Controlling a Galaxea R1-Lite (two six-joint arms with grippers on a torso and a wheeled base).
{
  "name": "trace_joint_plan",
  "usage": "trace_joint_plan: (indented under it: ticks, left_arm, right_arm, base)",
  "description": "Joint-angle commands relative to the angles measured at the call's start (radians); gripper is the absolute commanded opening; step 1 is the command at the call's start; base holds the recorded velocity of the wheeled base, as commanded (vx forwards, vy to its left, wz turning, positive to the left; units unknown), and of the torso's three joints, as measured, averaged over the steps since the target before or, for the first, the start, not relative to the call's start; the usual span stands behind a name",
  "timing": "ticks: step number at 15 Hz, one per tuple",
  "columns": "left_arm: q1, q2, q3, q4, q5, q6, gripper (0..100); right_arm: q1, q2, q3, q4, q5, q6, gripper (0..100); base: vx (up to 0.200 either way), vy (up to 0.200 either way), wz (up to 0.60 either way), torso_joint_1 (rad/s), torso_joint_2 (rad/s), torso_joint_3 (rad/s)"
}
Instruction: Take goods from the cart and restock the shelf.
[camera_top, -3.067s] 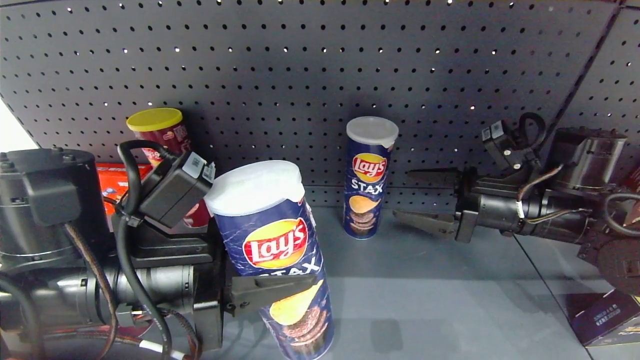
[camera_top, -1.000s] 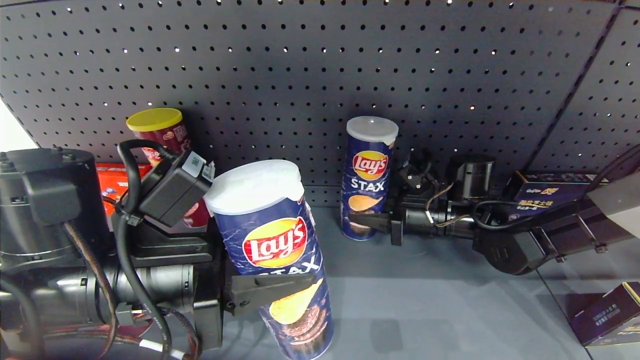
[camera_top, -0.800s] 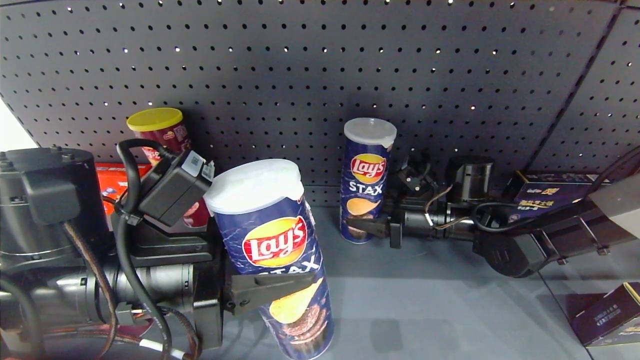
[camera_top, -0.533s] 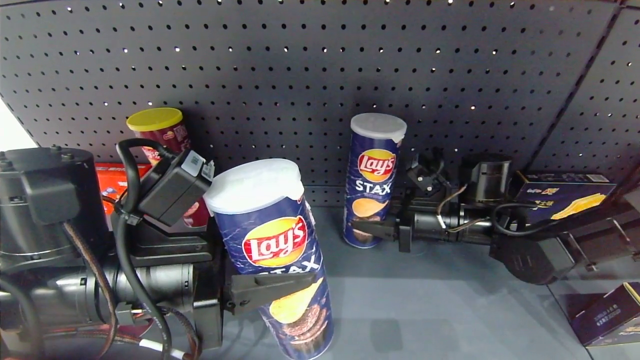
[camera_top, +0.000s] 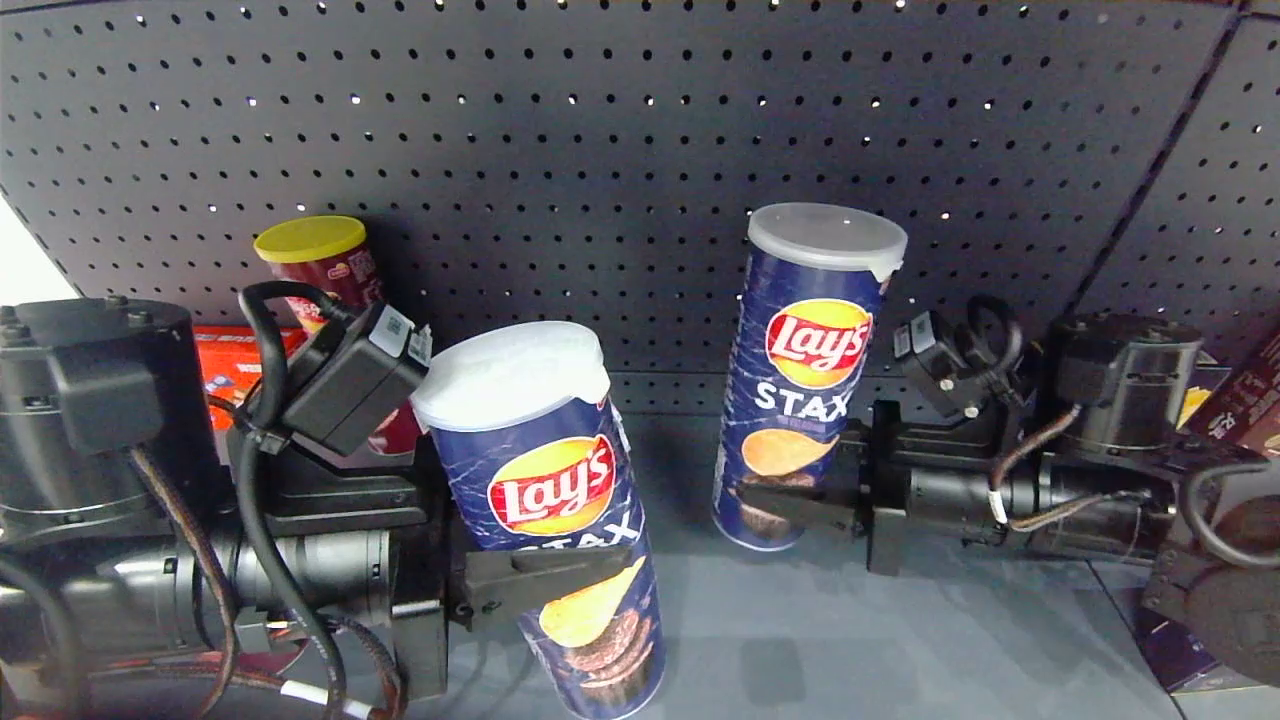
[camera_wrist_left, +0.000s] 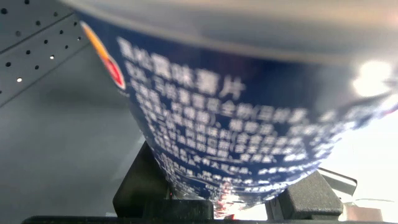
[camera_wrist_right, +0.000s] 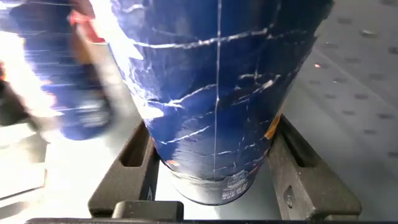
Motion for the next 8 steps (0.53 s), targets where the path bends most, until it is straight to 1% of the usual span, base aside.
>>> trace_joint_plan:
  ticks: [1,2,5,6,8]
  left_arm:
    - [-0.006,-0.003,0.0,0.001,0.002,0.0,0]
    - [-0.009,-0.003,0.0,0.001,0.004,0.0,0]
    - [-0.015,-0.003,0.001,0.001,0.014,0.002,0]
    - [-0.017,-0.001,0.001,0.001,0.024,0.002,0]
    - [-0.015,0.002,0.001,0.001,0.024,0.0,0]
  right_arm:
    - [0.052,-0.098,0.07,-0.012,-0.004,0.002,0]
    - [0.068,-0.114,0.11,-0.038,-0.004,0.002,0]
    - [0.079,-0.121,0.219,-0.13,-0.004,0.002,0]
    - [0.104,-0.115,0.309,-0.219,-0.01,0.002,0]
    - [0.134,-0.108,0.383,-0.281,-0.044,0.002,0]
  base:
    - [0.0,0.0,0.0,0.0,0.0,0.0]
    - [0.0,0.0,0.0,0.0,0.0,0.0]
    - [0.0,0.0,0.0,0.0,0.0,0.0]
    - [0.0,0.0,0.0,0.0,0.0,0.0]
    - [0.0,0.0,0.0,0.0,0.0,0.0]
